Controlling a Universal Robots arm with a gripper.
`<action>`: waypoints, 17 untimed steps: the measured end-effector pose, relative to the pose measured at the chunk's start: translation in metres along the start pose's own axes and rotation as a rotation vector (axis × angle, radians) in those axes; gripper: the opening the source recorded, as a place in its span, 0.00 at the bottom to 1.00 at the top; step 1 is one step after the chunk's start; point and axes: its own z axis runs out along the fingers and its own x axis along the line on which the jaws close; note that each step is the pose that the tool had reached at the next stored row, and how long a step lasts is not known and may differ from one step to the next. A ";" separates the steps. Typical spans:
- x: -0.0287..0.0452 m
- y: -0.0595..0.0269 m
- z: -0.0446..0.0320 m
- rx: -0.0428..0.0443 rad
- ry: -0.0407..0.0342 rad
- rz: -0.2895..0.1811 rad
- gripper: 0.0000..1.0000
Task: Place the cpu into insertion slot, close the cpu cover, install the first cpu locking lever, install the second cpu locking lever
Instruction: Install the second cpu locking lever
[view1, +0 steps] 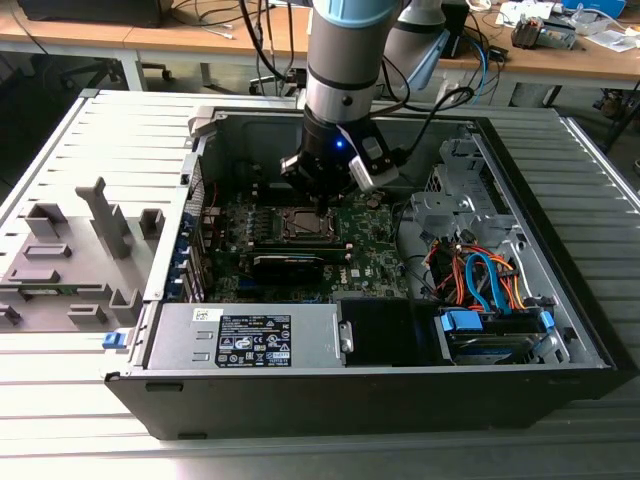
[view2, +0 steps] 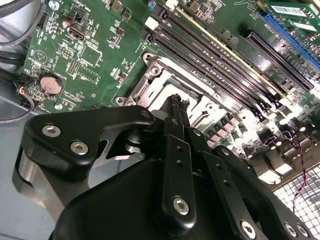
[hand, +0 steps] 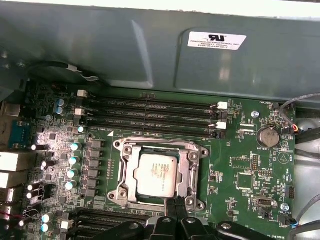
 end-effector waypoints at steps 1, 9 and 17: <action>0.0000 -0.0004 0.0000 0.0000 0.0000 0.000 0.11; 0.0002 -0.0027 0.0001 0.0000 0.0000 0.000 0.11; 0.0002 -0.0033 0.0040 0.0000 0.0000 0.000 0.11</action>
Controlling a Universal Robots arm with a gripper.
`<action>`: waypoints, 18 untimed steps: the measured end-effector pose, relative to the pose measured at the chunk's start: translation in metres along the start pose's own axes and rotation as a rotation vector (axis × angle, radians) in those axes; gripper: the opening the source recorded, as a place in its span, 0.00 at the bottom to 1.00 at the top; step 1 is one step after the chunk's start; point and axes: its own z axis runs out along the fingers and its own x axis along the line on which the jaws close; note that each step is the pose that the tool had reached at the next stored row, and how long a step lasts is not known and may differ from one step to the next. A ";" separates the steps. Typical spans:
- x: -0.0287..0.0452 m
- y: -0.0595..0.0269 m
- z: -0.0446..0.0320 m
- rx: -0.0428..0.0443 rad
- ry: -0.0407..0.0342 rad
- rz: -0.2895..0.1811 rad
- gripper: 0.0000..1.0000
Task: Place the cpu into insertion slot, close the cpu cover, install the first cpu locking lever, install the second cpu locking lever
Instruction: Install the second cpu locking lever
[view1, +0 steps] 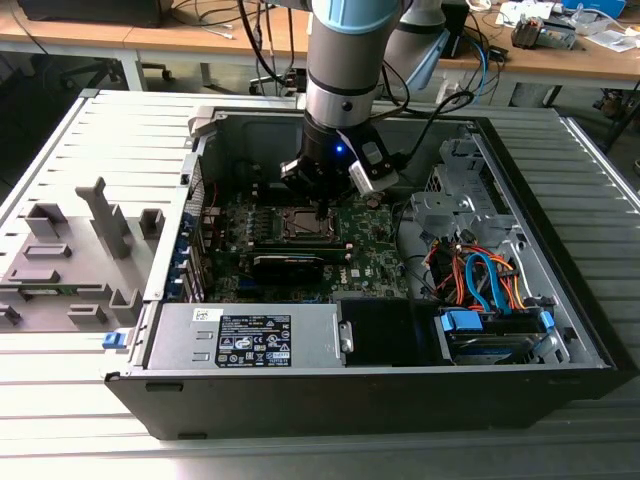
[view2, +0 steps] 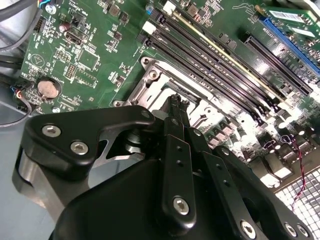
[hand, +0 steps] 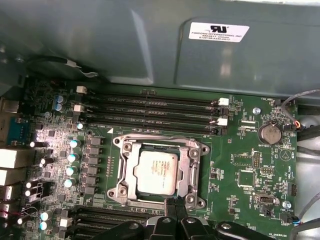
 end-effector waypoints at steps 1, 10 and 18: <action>0.0000 -0.0001 0.0010 -0.0001 0.0000 0.000 0.11; -0.0005 -0.0066 0.0060 0.0000 0.0000 0.000 0.11; -0.0002 -0.0117 0.0081 -0.0003 -0.0010 0.014 0.11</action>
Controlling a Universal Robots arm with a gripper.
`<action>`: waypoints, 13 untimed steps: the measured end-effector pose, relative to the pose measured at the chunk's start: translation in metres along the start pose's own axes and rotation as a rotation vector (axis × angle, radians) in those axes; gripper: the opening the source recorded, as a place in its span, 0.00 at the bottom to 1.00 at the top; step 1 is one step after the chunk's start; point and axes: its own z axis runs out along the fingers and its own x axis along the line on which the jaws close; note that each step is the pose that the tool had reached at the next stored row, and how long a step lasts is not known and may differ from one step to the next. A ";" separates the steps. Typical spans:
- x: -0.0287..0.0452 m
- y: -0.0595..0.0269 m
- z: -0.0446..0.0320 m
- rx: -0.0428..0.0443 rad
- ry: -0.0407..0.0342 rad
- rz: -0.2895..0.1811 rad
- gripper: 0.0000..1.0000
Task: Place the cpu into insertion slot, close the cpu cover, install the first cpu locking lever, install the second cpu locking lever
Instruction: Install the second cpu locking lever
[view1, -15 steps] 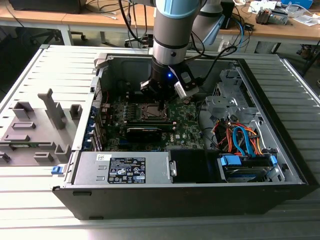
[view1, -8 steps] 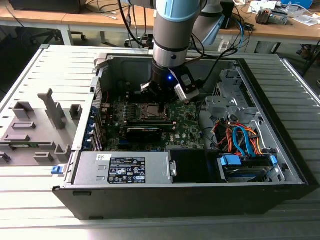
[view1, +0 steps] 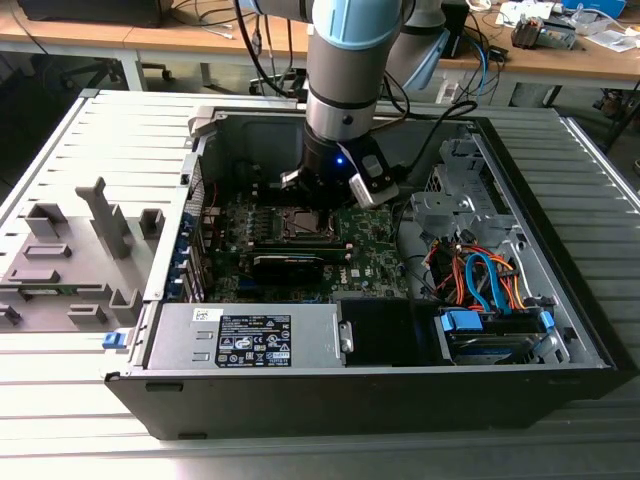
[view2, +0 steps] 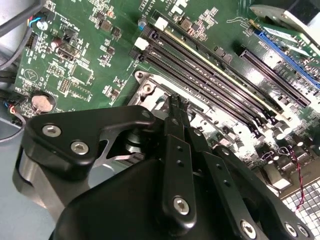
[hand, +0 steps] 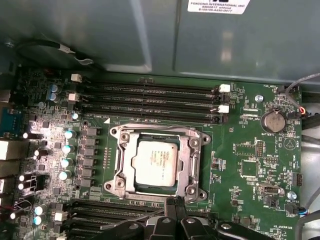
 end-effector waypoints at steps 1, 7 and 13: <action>0.0000 -0.0005 0.0002 0.0000 -0.0001 0.002 0.11; 0.0002 -0.0042 0.0016 -0.0002 -0.0005 0.006 0.11; 0.0004 -0.0068 0.0034 -0.0003 -0.0005 0.006 0.11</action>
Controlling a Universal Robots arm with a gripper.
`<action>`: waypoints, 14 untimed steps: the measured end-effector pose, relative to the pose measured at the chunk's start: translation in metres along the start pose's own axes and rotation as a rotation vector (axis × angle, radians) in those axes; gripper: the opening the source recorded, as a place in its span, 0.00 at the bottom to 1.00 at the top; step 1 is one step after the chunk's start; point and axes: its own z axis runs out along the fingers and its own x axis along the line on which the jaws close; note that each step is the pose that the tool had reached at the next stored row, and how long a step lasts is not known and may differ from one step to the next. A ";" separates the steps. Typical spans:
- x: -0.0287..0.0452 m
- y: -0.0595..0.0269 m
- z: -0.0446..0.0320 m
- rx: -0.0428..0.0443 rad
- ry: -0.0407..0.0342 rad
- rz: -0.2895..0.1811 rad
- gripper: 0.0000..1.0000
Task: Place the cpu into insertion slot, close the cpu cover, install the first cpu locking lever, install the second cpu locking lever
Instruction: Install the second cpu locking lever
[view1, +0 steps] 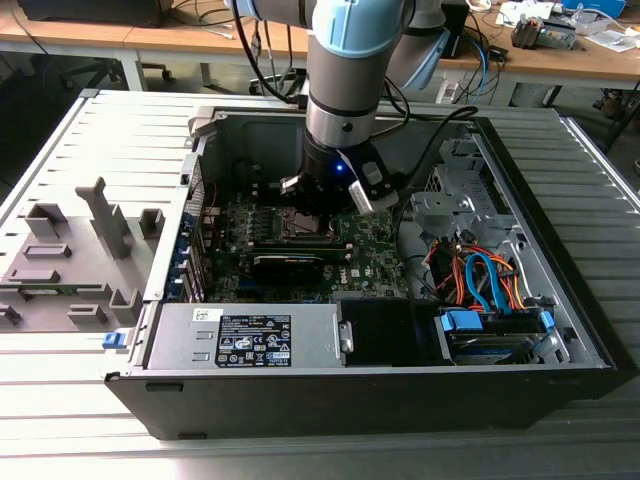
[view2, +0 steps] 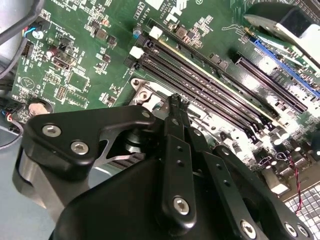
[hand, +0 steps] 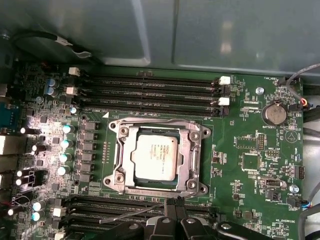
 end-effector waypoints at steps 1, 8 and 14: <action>0.0001 -0.0004 0.0007 0.0002 0.0001 0.000 0.11; 0.0000 -0.0021 0.0038 0.0000 0.0000 0.000 0.11; 0.0001 -0.0039 0.0055 0.0001 0.0000 0.000 0.11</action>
